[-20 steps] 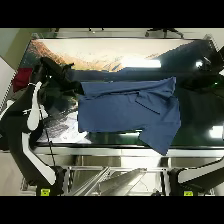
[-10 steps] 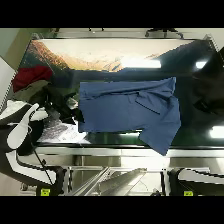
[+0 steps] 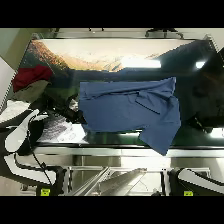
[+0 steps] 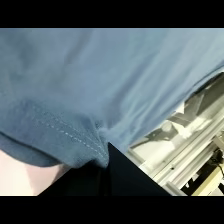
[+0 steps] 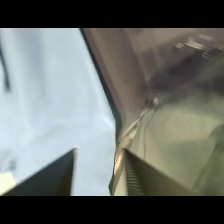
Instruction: Fold the shirts.
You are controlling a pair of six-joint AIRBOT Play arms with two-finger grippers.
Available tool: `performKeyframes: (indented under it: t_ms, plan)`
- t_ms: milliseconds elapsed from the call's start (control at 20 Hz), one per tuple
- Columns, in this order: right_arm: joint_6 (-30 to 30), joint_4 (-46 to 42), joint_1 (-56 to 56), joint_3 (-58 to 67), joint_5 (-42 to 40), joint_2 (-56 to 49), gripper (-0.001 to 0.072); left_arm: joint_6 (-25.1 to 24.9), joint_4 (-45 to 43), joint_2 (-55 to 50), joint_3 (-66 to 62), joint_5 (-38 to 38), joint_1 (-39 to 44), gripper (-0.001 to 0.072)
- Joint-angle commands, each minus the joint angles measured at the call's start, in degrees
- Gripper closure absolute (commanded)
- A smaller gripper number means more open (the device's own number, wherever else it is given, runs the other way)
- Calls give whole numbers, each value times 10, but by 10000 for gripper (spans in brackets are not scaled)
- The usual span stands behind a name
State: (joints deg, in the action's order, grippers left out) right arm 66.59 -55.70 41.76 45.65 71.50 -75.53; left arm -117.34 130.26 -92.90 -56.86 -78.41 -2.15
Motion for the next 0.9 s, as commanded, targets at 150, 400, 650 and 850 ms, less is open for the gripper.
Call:
performKeyframes:
  t_ms: [150,400,650,850]
  plan:
    - [6,23,-24,-152,-72,6,331,-8,11,1,-9,-12,0,694]
    - [-45,72,-90,-163,-63,-17,478,-7,-16,1,5,-23,-1,695]
    - [-53,104,-94,-78,45,31,692,-3,-23,50,4,-39,-26,695]
    - [47,-35,-94,-34,55,111,690,30,-101,111,23,-65,-99,695]
